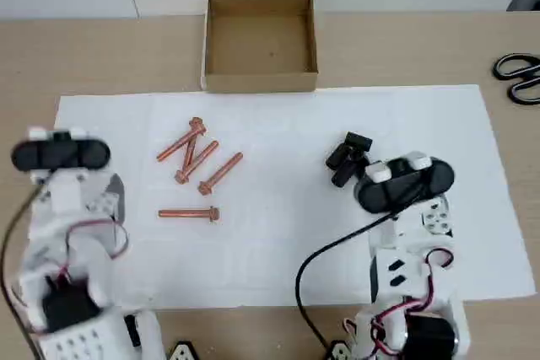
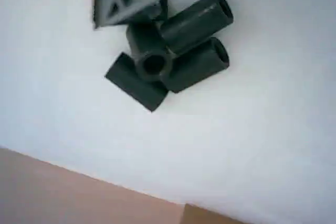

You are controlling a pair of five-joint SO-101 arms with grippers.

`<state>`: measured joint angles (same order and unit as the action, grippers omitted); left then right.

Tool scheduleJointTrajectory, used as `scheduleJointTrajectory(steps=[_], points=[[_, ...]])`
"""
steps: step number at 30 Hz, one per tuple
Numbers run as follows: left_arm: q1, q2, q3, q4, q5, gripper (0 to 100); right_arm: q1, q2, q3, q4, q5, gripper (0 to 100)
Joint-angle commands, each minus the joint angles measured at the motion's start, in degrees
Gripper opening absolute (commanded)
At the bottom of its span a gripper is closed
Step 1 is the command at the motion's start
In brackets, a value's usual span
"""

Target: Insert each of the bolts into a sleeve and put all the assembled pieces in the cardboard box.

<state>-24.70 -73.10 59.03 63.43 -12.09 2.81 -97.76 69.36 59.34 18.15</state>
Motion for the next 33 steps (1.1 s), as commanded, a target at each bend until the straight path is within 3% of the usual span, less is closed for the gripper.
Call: scheduleJointTrajectory(steps=[1, 7, 13, 16, 21, 33], points=[[-0.3, 16.5, -10.0, -1.3, 2.5, 21, 1.8, 8.7, -3.8, 0.3, 1.8, 12.5], [1.1, 31.9, -16.3, -1.2, 6.6, 21, 3.0, 37.5, -24.9, 12.3, 2.5, 12.5], [10.4, 32.5, -16.3, -1.2, 6.8, 21, 3.2, 67.0, -52.5, 28.8, 1.9, 12.5], [14.7, 32.6, -15.7, -1.6, 6.8, 21, 2.9, 76.6, -62.0, 32.7, -2.9, 12.5], [18.1, 32.5, -11.5, -4.4, 6.6, 21, 1.2, 85.8, -65.8, 33.7, -10.4, 12.5], [18.2, 32.5, -5.1, -10.6, 6.5, 21, 0.4, 95.9, -66.0, 25.3, -24.3, 12.5]])
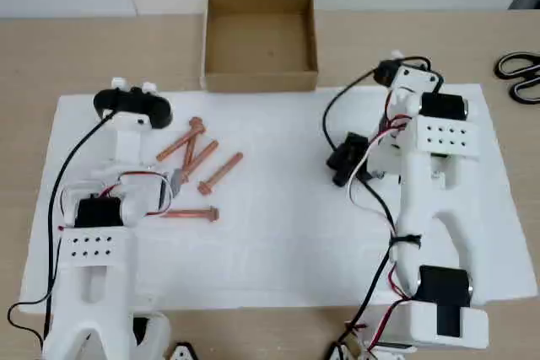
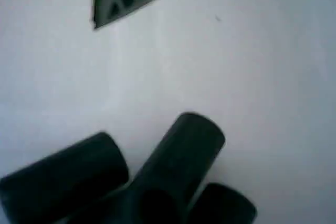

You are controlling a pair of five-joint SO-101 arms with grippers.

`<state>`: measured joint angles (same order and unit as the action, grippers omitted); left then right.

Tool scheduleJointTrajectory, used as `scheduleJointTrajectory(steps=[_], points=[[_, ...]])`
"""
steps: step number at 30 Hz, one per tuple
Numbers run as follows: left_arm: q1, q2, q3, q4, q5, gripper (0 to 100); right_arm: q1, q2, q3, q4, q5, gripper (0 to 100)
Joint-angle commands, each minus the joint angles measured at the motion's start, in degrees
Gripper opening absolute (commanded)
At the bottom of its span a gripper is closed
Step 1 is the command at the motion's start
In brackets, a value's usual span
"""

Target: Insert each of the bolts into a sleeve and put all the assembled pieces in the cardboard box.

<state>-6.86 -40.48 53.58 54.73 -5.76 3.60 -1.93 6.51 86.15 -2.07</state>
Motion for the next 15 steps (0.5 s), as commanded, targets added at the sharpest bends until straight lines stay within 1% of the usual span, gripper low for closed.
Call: scheduleJointTrajectory(steps=[1, 8, 15], points=[[0.4, -0.1, 0.7, -2.3, 0.2, 21, -0.4, 0.3, -3.3, -2.0, -5.5, 12.5], [0.4, -0.1, 1.2, -3.0, 0.2, 21, -0.9, 3.4, -3.2, -5.8, -11.2, 12.3], [0.4, 0.0, 1.3, -3.4, 0.2, 21, -1.0, 9.5, -3.2, -6.5, -11.2, 12.2]])
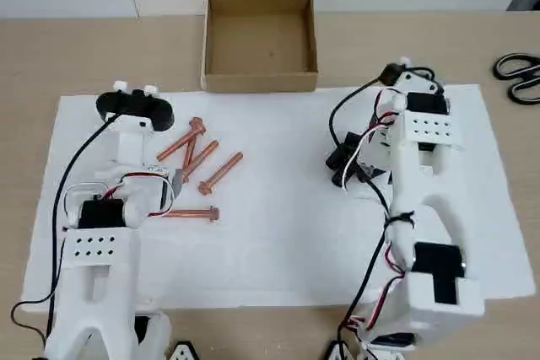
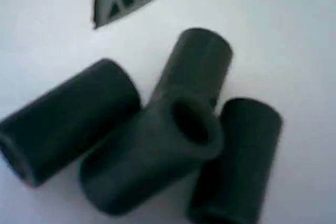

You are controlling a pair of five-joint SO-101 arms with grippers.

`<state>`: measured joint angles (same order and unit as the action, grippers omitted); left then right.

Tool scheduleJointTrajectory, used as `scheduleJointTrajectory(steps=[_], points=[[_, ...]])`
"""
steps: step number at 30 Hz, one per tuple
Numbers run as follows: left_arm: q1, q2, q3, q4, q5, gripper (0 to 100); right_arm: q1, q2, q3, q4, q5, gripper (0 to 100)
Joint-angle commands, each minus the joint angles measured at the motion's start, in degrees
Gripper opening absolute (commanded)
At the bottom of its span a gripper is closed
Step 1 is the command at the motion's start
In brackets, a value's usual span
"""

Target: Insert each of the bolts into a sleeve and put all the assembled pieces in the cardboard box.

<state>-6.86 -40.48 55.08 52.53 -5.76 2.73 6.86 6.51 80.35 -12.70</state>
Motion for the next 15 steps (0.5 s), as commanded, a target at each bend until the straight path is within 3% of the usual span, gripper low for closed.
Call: scheduleJointTrajectory(steps=[1, 15], points=[[0.4, 0.1, -0.2, -1.2, 0.2, 21, -0.2, 1.2, -3.2, -1.5, -0.4, 12.2], [0.4, 0.1, -0.2, -1.2, 0.2, 21, -0.7, 2.7, -3.2, -6.6, -0.6, 12.5]])
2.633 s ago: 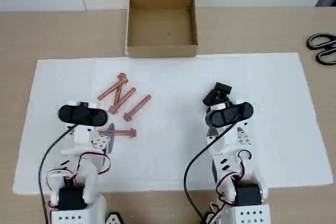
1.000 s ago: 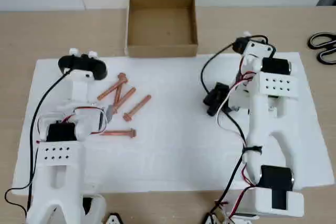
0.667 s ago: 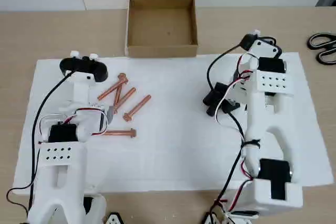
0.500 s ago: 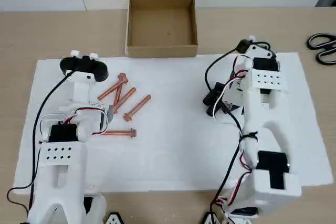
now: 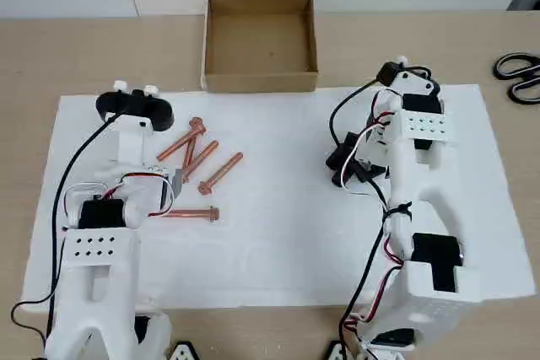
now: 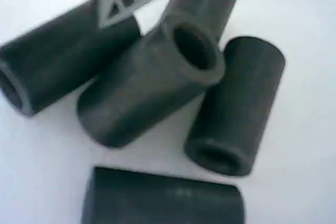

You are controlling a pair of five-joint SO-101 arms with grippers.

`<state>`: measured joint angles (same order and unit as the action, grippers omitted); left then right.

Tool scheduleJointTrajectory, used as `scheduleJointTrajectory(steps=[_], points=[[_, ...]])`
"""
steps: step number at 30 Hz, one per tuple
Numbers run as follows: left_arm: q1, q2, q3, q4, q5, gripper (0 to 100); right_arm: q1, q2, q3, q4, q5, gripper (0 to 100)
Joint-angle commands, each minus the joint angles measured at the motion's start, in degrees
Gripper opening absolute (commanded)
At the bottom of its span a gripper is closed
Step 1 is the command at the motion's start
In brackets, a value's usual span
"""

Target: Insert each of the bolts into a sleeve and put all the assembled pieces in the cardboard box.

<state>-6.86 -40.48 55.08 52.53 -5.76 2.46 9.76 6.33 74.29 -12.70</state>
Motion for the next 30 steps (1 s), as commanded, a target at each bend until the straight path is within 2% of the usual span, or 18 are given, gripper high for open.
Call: scheduleJointTrajectory(steps=[1, 11, 30], points=[[0.4, 0.2, -0.2, -1.2, 0.2, 21, -0.7, -0.1, -2.9, -0.6, -0.7, 12.5], [0.4, 0.2, -0.2, -1.1, 0.2, 21, -3.9, -0.1, -2.7, -1.8, -0.8, 12.6], [0.4, 0.2, -0.2, -1.0, 0.3, 21, -0.7, 3.9, -0.8, -3.6, -0.9, 13.2]])
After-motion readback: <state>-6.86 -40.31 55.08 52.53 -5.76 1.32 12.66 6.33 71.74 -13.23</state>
